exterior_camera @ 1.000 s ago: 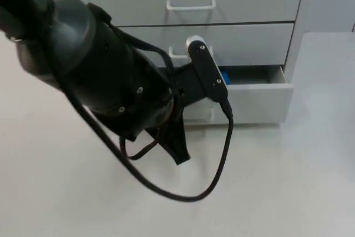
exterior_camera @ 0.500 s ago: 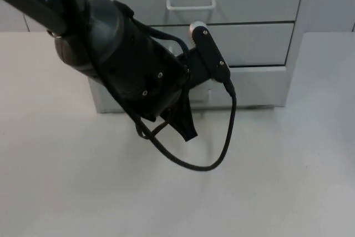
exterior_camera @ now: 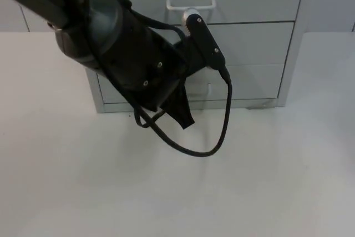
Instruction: Open the drawer with the left hand, place the block into the drawer with the right hand, then close the drawer with the left hand.
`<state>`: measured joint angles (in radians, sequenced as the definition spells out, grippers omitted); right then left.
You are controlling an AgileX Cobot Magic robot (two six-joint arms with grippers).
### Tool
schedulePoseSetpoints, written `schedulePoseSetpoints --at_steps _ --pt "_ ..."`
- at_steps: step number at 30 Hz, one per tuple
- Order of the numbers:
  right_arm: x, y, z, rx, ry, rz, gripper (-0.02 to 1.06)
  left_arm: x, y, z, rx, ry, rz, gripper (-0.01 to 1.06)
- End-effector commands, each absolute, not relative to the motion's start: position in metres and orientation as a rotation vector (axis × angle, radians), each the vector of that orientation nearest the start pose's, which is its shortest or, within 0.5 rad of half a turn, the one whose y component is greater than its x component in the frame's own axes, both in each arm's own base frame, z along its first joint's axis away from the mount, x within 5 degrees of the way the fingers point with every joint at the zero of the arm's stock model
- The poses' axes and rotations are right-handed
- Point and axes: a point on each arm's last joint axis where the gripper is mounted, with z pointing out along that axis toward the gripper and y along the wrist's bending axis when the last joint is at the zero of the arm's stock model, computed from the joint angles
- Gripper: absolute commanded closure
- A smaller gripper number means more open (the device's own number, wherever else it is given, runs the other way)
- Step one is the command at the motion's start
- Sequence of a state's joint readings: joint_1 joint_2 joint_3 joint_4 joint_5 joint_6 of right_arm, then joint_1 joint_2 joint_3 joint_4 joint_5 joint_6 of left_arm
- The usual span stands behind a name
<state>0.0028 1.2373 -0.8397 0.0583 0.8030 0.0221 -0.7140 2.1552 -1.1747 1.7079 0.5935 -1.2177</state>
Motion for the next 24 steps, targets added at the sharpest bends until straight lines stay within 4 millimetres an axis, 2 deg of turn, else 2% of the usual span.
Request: schedulePoseSetpoints --at_steps 1,3,6,11,15,16,18,21,22,24 --pt "0.228 0.003 0.266 0.056 2.671 0.069 0.20 0.349 -0.234 0.113 1.035 1.978 0.666 1.05" --pt "0.228 0.003 0.266 0.056 2.671 0.069 0.20 0.333 -0.244 0.108 1.097 2.041 0.668 1.05" --pt "0.228 0.003 0.266 0.056 2.671 0.069 0.20 0.322 -0.251 0.105 1.157 2.074 0.694 1.05" --pt "0.228 0.003 0.266 0.056 2.671 0.069 0.20 0.299 -0.259 0.111 1.181 2.218 0.627 1.05" --pt "0.228 0.003 0.266 0.056 2.676 0.069 0.20 0.281 -0.262 0.138 1.173 2.314 0.539 1.05" --pt "0.228 0.003 0.266 0.056 2.676 0.069 0.20 0.281 -0.262 0.138 1.173 2.314 0.539 1.05" --pt "0.227 0.003 0.266 0.056 2.686 0.069 0.20 0.272 -0.262 0.159 1.157 2.341 0.479 1.05" --pt "0.226 0.003 0.265 0.053 2.699 0.069 0.20 0.255 -0.256 0.196 1.124 2.380 0.293 1.05" --pt "0.226 0.003 0.265 0.053 2.699 0.069 0.20 0.255 -0.256 0.196 1.124 2.380 0.293 1.05" --pt "0.226 0.003 0.265 0.053 2.702 0.069 0.20 0.246 -0.248 0.216 1.087 2.369 0.226 1.05"
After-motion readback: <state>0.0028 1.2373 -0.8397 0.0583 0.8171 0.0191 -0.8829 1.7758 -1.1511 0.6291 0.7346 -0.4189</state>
